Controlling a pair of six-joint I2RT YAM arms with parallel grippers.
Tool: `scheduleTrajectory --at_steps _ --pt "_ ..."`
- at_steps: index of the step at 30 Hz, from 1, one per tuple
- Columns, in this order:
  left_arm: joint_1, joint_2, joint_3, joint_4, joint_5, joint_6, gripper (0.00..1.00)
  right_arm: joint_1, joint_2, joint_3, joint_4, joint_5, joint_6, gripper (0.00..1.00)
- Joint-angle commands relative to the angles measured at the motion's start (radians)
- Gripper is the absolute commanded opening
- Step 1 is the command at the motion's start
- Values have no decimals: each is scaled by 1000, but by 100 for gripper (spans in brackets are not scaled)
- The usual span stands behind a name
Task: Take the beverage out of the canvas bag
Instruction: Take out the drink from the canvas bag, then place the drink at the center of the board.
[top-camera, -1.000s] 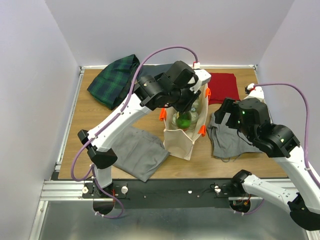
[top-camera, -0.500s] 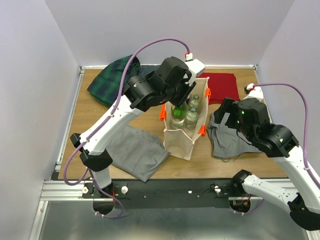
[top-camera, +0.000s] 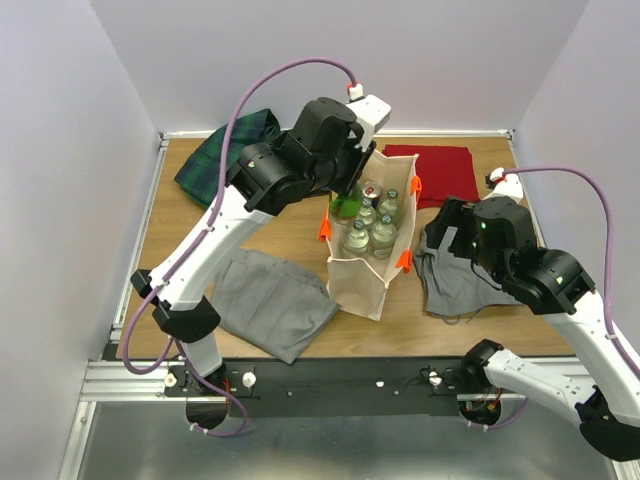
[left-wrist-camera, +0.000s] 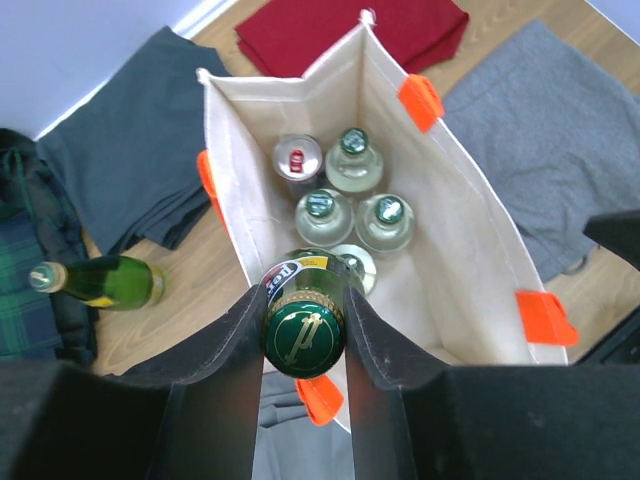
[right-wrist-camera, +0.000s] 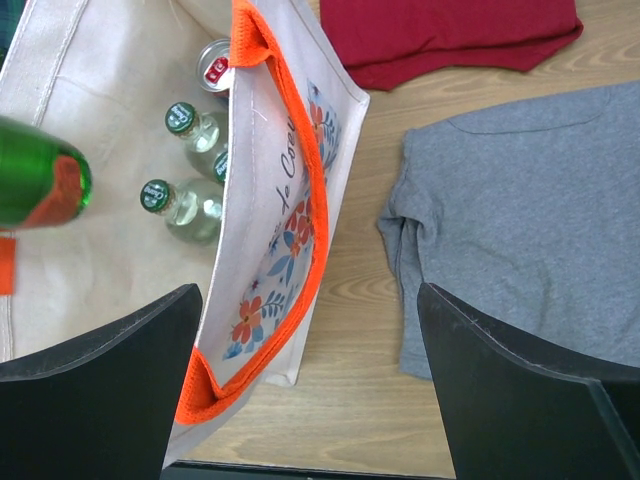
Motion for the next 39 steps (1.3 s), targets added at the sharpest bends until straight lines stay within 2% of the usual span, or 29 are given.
scheduleTrajectory --at_steps 1,19,26,39 --pt "31 -92 62 154 -60 29 0 6 -3 -14 29 -9 14 97" --pt "142 -152 -1 229 -84 38 0 6 7 -11 44 -27 8 97" --pt "186 -182 -108 276 -60 15 0 5 13 -8 49 -32 3 97" --pt "234 -184 -173 296 -25 10 0 6 16 -16 57 -38 -3 97"
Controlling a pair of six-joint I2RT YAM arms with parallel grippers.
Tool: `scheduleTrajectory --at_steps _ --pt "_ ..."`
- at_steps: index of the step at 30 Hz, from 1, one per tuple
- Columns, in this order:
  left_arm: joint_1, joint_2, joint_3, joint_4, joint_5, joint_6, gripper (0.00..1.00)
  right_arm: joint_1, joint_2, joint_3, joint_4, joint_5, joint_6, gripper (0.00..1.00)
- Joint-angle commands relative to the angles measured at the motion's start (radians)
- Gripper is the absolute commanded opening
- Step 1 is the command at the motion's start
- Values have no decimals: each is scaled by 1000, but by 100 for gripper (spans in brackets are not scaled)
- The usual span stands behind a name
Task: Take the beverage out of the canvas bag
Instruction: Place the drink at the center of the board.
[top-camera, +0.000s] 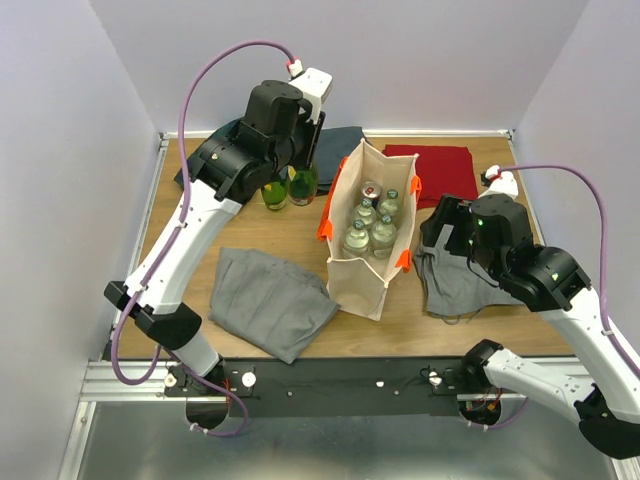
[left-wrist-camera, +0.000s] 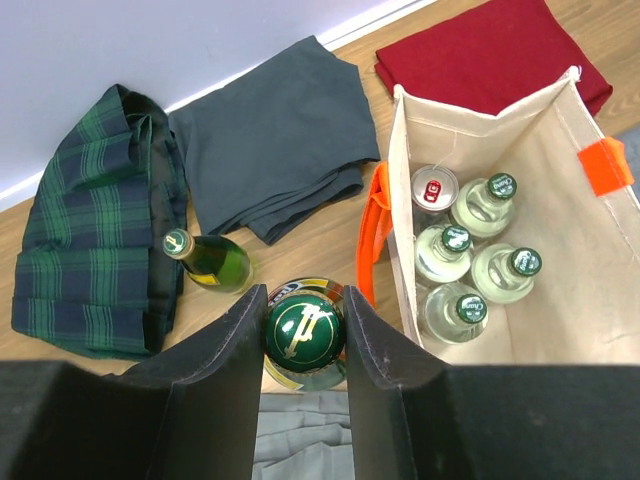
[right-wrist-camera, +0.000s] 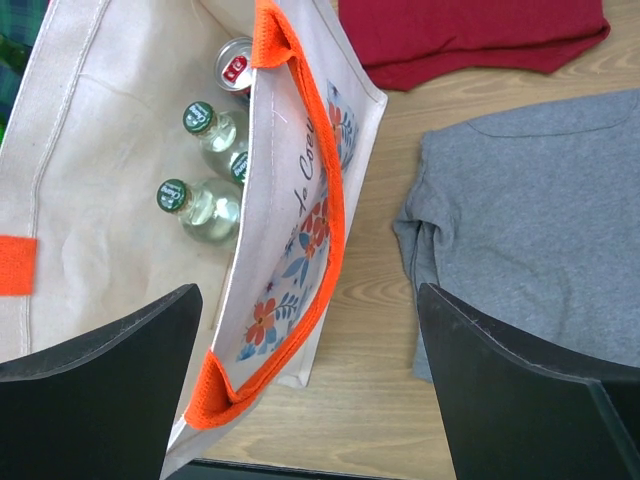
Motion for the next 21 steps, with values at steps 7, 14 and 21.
scheduleTrajectory --at_steps 7,14,21 --pt "27 -68 -18 162 29 2 0 6 2 2 17 58 5 100" --pt "56 -68 -81 202 67 -3 0 6 28 11 17 64 1 100" --pt "86 -36 -109 239 122 -12 0 6 36 22 12 67 -5 100"
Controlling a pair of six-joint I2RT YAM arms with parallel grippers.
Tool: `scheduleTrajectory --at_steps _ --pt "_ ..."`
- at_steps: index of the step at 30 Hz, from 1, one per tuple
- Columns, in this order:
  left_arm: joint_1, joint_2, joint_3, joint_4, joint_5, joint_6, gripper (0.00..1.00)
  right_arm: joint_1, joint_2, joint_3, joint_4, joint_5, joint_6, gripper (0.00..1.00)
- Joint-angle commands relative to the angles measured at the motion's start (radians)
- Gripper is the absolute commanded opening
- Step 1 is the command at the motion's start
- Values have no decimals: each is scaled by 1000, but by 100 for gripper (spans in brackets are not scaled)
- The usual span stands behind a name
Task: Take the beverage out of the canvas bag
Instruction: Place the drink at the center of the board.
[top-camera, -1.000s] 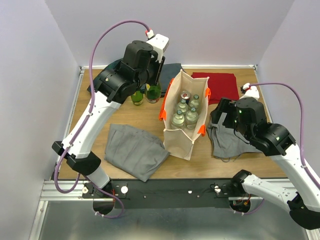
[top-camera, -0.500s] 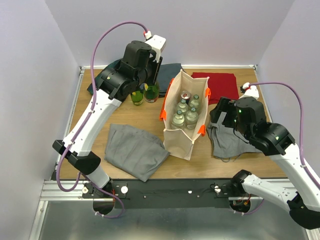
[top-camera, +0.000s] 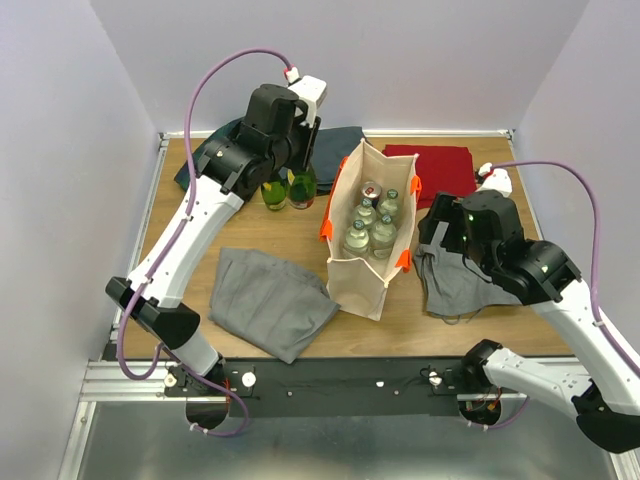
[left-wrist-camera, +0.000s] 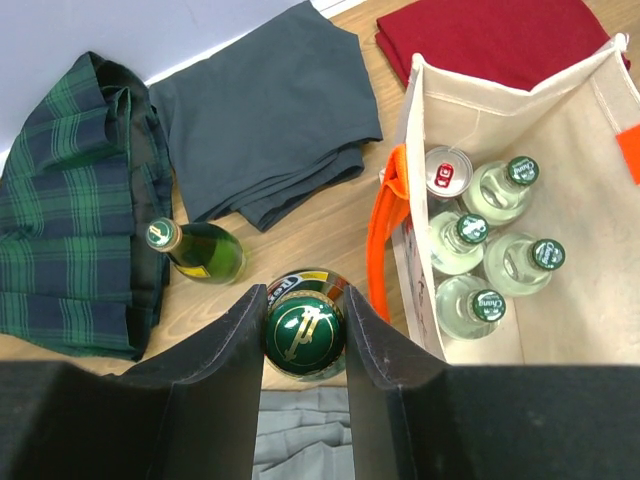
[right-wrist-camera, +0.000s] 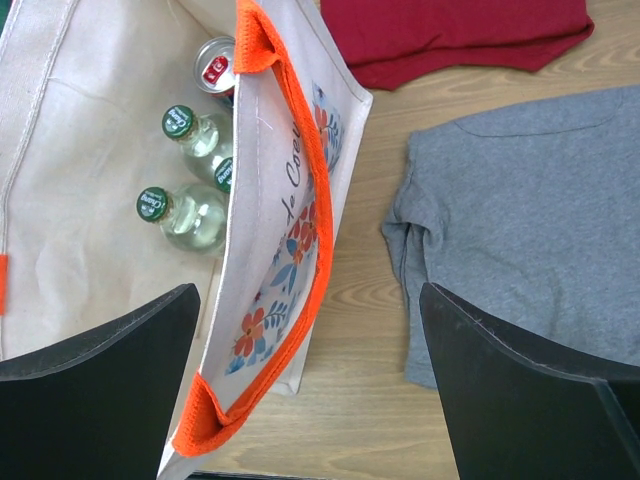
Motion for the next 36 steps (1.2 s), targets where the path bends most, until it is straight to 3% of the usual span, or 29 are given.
scheduleTrajectory --at_steps 1,36 --pt "21 -24 7 179 53 -10 0 6 -3 26 1 41 -6 100" --pt "103 139 -104 351 119 -38 0 6 -16 26 15 -3 -57 100"
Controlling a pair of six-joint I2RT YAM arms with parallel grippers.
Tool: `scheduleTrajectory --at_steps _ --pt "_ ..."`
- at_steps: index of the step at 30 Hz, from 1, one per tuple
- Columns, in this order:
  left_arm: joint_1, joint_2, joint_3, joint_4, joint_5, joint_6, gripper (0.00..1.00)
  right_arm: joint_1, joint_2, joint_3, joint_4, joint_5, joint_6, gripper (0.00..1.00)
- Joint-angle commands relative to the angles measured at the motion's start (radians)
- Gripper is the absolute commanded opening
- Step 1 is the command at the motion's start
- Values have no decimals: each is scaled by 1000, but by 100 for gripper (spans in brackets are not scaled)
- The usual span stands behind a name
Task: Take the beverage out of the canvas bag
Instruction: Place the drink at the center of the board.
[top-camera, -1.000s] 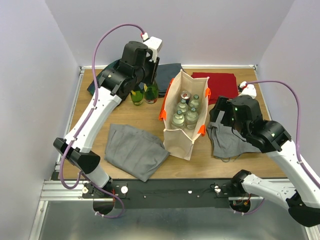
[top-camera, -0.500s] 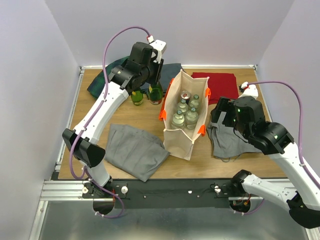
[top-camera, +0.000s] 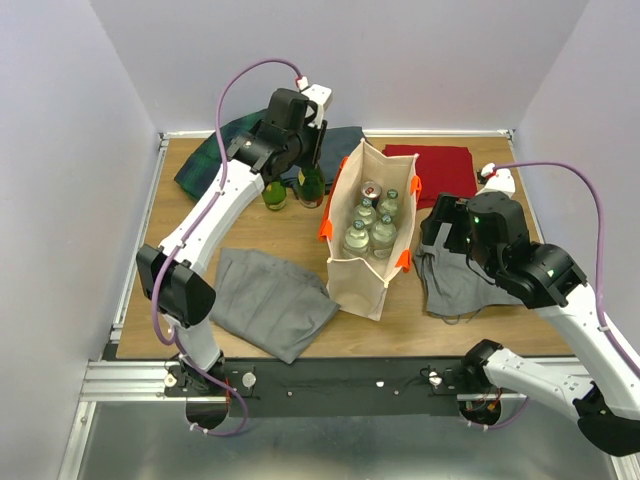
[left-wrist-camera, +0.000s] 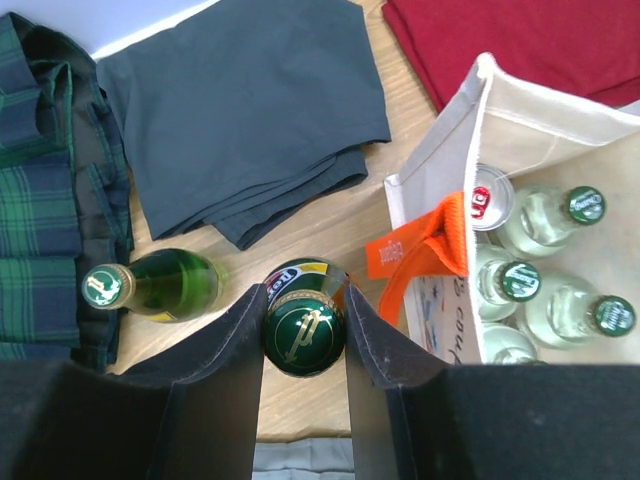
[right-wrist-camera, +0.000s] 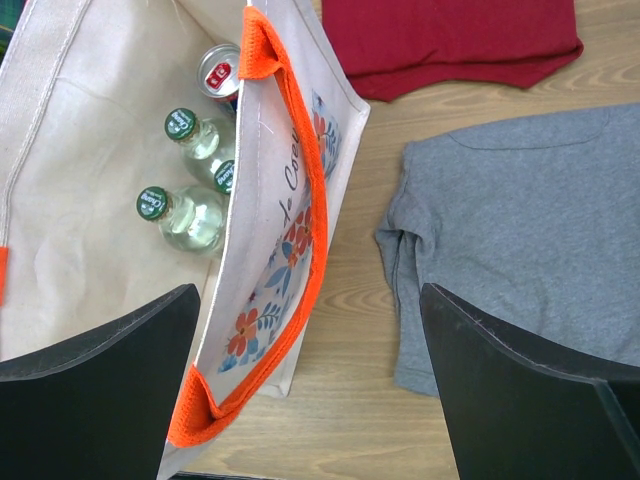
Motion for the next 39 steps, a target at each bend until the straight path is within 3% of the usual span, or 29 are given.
scheduleTrajectory --at_steps 1,13,39 --pt "20 -9 -5 165 25 -20 0 6 6 24 11 -4 -13 100" --pt "61 19 -40 225 62 -10 0 6 0 28 -29 0 13 100" --pt "61 72 -115 262 -45 55 0 7 14 15 2 -4 12 100"
